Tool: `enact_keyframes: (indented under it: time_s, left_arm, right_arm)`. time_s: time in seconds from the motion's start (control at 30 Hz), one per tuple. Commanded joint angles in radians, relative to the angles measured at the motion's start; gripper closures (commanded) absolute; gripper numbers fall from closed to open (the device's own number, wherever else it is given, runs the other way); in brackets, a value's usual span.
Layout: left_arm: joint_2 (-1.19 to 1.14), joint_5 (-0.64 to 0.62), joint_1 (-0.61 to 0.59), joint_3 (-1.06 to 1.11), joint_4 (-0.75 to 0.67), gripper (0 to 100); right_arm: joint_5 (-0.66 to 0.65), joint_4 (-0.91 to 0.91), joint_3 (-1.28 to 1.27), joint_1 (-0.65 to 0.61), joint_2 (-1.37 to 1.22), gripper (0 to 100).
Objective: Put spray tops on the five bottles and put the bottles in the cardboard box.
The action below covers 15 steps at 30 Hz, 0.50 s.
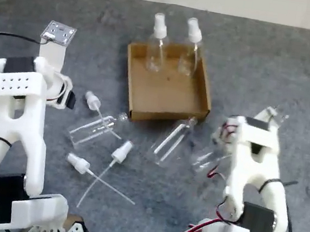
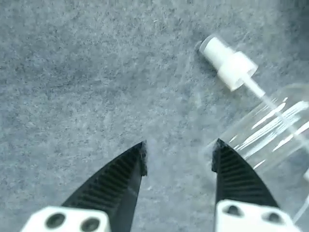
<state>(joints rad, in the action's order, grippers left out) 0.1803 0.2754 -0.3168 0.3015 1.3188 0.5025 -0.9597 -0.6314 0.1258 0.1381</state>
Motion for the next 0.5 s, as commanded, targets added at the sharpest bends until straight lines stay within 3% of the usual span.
enact_keyframes:
  time_s: [0.0, 0.27, 0.33, 0.47]
  left_arm:
    - [0.004, -0.167, 0.099, -0.013, -0.063, 81]
    - [0.002, -0.443, 0.191, -0.005, -0.16, 81]
    - [0.001, -0.451, 0.193, -0.005, -0.176, 81]
    - [-0.065, -0.453, 0.191, -0.021, -0.212, 81]
  right_arm:
    - [-0.425, 0.007, 0.12, 0.073, 0.008, 95.4]
    - [-1.177, -0.096, 0.157, 0.102, -0.001, 95.7]
    - [-1.266, -0.12, 0.157, 0.128, -0.001, 95.7]
    - [-1.315, -0.088, 0.163, 0.183, -0.001, 95.7]
